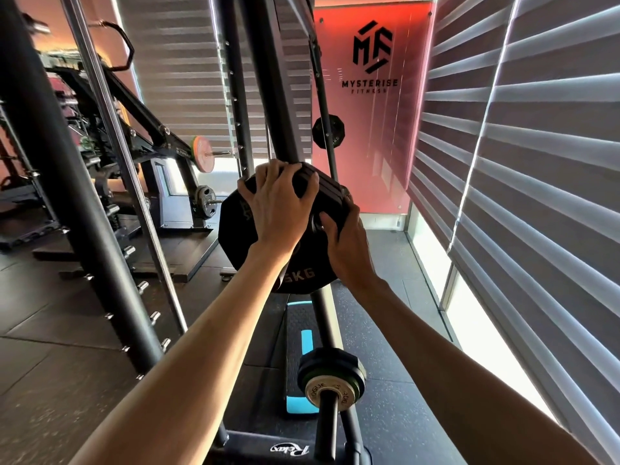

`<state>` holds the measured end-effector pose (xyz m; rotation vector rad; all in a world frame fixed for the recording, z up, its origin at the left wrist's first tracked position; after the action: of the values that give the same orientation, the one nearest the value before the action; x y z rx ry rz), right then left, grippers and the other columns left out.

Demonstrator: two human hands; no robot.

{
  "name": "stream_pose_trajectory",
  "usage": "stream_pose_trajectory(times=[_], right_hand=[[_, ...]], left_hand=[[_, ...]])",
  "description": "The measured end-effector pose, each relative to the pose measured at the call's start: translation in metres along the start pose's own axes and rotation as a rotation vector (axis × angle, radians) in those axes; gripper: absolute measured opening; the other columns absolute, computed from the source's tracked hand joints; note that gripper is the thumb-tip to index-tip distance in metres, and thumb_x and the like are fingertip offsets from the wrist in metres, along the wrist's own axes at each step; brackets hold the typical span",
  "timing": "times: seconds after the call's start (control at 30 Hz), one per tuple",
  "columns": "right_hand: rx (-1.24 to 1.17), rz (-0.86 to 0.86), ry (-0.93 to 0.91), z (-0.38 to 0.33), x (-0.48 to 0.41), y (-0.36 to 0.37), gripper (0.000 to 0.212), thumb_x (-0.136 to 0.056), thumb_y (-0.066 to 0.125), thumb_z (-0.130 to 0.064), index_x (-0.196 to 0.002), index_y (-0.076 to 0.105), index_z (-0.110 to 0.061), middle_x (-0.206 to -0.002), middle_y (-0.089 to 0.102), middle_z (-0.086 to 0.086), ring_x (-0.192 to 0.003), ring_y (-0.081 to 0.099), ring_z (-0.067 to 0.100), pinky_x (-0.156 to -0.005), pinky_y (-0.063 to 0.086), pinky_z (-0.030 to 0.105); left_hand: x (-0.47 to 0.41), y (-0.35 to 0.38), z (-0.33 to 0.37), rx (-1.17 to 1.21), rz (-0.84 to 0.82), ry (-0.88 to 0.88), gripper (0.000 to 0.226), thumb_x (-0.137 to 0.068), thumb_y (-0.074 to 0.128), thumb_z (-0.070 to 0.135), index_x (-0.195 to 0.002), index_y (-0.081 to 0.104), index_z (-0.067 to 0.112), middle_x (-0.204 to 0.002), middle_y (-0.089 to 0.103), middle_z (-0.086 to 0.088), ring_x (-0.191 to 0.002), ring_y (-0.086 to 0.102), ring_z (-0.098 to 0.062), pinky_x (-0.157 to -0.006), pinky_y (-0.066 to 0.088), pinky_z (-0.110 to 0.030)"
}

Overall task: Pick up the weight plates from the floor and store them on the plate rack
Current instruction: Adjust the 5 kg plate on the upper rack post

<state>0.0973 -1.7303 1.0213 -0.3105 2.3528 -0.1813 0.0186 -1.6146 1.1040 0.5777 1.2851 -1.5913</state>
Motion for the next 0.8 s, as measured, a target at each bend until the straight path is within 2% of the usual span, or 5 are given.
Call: stream_pose_trajectory(times=[0.1,0.2,0.37,0.5,0.8], right_hand=[[0.019,0.005,-0.015,-0.002,-0.003,-0.001,0.049,-0.101,0.046,-0.036,-0.144,0.033,-0.017,-0.134,0.054,0.002,-0.124,0.053,0.017,-0.103,0.045,0.032],[0.028,-0.006,-0.019,0.0,-0.007,0.002,0.054,-0.098,0.04,-0.049,-0.146,0.03,-0.025,-0.139,0.051,-0.002,-0.13,0.049,0.017,-0.107,0.044,0.044],[0.106,-0.035,0.003,0.005,-0.011,0.002,0.064,-0.093,0.038,-0.058,-0.144,0.031,-0.02,-0.134,0.052,0.002,-0.124,0.052,0.018,-0.101,0.048,0.046],[0.25,-0.003,-0.036,-0.008,-0.005,-0.007,0.062,-0.096,0.037,-0.057,-0.143,0.033,-0.018,-0.138,0.048,0.006,-0.129,0.046,0.024,-0.106,0.042,0.05],[0.453,0.283,-0.195,-0.045,-0.018,-0.001,0.038,-0.103,0.037,-0.04,-0.124,0.055,-0.015,-0.122,0.059,0.004,-0.115,0.054,0.022,-0.099,0.045,0.038]], left_hand=[[0.001,0.004,0.002,-0.032,-0.01,0.015,0.052,-0.094,0.04,0.061,-0.122,0.063,0.024,-0.125,0.056,0.004,-0.126,0.045,-0.019,-0.112,0.017,-0.055],[0.001,0.011,0.001,-0.086,-0.024,0.017,0.058,-0.095,0.032,0.065,-0.124,0.055,0.022,-0.129,0.052,-0.003,-0.13,0.042,-0.025,-0.113,0.015,-0.062],[0.0,0.015,0.0,-0.125,-0.076,0.029,0.06,-0.096,0.026,0.067,-0.124,0.051,0.02,-0.132,0.049,-0.004,-0.129,0.041,-0.027,-0.11,0.021,-0.063],[0.0,-0.007,-0.016,0.077,-0.009,-0.007,0.05,-0.099,0.031,0.059,-0.12,0.056,0.021,-0.127,0.056,0.001,-0.126,0.046,-0.022,-0.109,0.027,-0.048],[0.019,0.002,-0.138,0.485,0.048,-0.251,0.045,-0.103,0.034,0.048,-0.117,0.061,0.014,-0.115,0.065,-0.005,-0.11,0.058,-0.021,-0.097,0.046,-0.045]])
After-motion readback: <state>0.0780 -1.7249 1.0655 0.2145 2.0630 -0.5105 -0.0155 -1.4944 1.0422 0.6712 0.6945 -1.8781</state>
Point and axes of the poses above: each hand's wrist, its own x-axis away from the middle knuckle, its own y-axis out of the palm, z = x × y, the point moved 7 cm from there along -x, towards the middle knuckle
